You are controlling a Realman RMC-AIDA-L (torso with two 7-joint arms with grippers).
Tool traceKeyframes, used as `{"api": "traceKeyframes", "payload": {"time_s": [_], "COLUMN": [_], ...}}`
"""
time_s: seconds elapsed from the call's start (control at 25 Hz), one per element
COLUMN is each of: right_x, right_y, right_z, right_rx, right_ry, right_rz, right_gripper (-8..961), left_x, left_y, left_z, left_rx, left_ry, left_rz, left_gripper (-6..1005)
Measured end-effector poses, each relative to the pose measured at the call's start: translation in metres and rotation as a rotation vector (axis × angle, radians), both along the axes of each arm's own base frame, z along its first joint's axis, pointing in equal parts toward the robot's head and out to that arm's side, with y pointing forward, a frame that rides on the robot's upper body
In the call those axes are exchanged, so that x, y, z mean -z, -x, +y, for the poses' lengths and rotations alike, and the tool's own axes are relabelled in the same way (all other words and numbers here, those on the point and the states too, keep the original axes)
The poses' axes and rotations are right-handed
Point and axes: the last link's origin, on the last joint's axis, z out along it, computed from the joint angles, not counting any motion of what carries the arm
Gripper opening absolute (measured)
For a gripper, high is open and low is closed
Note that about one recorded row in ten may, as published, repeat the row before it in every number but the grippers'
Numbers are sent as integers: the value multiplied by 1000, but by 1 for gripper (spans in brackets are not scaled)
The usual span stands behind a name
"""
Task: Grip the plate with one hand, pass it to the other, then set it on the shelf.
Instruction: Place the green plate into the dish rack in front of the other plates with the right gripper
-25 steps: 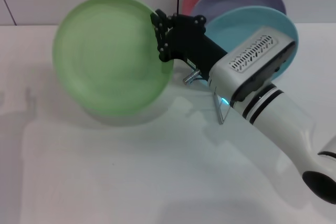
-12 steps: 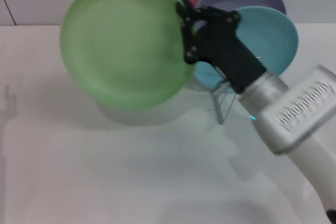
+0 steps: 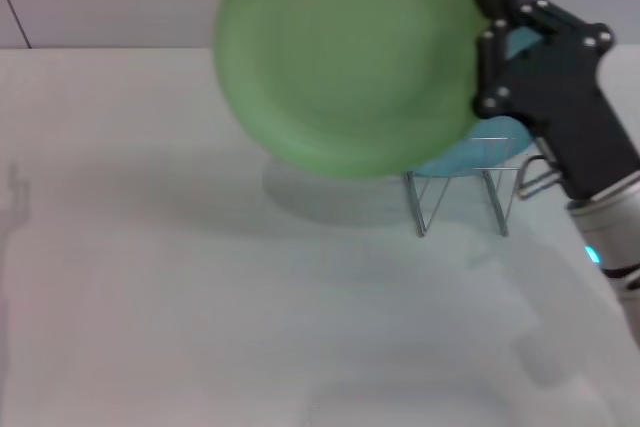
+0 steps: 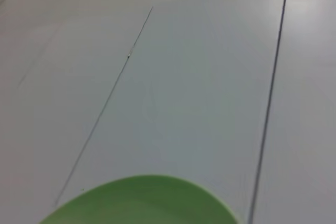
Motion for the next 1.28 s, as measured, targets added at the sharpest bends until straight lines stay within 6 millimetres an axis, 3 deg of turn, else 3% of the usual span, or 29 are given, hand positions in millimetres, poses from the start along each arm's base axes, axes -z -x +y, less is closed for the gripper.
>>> {"api": "traceKeyframes", "payload": {"time_s": [0.28,0.68,1.0,1.28], "right_x": [-40,-82,-90,-87], "right_y": [-33,-62,-69,-61], "right_z": [3,-1,3,9], "right_rx": [19,25,48,1], "right_ry": [-66,-73,-85,-110], "right_rz": [63,185,117,-11], "right_gripper": [22,22,22,23], "left_x": [8,18,27,37], "left_y": [-4,-8,-15,-27], "left_z": [-2,-9,-12,-13], "left_rx": [11,25,54,100], "left_ry": [26,53,91,127], "left_rz": [-15,-47,-55,-83], "left_gripper": [577,577,577,576]}}
